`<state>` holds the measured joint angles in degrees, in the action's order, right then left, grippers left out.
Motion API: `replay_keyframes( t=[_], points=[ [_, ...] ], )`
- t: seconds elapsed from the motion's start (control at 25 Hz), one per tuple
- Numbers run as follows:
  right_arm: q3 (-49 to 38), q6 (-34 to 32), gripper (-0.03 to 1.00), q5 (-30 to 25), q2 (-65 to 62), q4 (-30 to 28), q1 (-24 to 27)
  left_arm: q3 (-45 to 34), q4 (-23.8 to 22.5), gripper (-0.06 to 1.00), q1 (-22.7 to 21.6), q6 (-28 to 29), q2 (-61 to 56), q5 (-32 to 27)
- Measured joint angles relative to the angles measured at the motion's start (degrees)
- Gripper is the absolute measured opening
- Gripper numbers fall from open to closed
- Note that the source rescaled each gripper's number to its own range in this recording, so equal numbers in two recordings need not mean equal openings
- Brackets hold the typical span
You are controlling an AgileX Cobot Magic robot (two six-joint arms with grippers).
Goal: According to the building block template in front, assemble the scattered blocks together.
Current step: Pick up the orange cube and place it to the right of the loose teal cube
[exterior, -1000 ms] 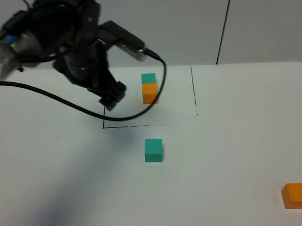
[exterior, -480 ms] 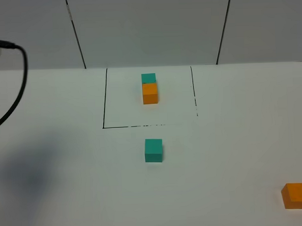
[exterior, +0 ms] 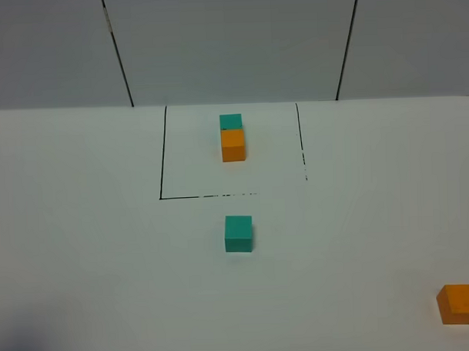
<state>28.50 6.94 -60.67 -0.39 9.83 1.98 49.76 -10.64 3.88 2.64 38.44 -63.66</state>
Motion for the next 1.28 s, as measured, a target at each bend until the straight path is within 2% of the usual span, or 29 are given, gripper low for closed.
replay_keyframes(
  t=[0.12, 0.28, 0.6, 0.92, 1.16, 1.28],
  points=[
    [0.00, 0.00, 0.80, 0.00, 0.00, 0.00, 0.00, -5.28, 1.05, 0.88, 0.00, 0.83, -7.55, 0.12],
    [0.00, 0.00, 0.80, 0.00, 0.00, 0.00, 0.00, -11.41, 4.92, 0.88, 0.00, 1.06, -16.02, 1.33],
    [0.00, 0.00, 0.80, 0.00, 0.00, 0.00, 0.00, -16.59, 11.30, 0.88, 0.00, 1.23, -28.90, 1.62],
    [0.00, 0.00, 0.80, 0.00, 0.00, 0.00, 0.00, -16.83, 11.66, 0.86, 0.00, 1.23, -37.01, 0.75],
    [0.00, 0.00, 0.80, 0.00, 0.00, 0.00, 0.00, -17.32, 11.66, 0.84, 0.00, 1.17, -37.97, 1.37],
    [0.00, 0.00, 0.80, 0.00, 0.00, 0.00, 0.00, -20.01, 11.70, 0.81, 0.00, 1.11, -38.08, 2.58]
  ],
)
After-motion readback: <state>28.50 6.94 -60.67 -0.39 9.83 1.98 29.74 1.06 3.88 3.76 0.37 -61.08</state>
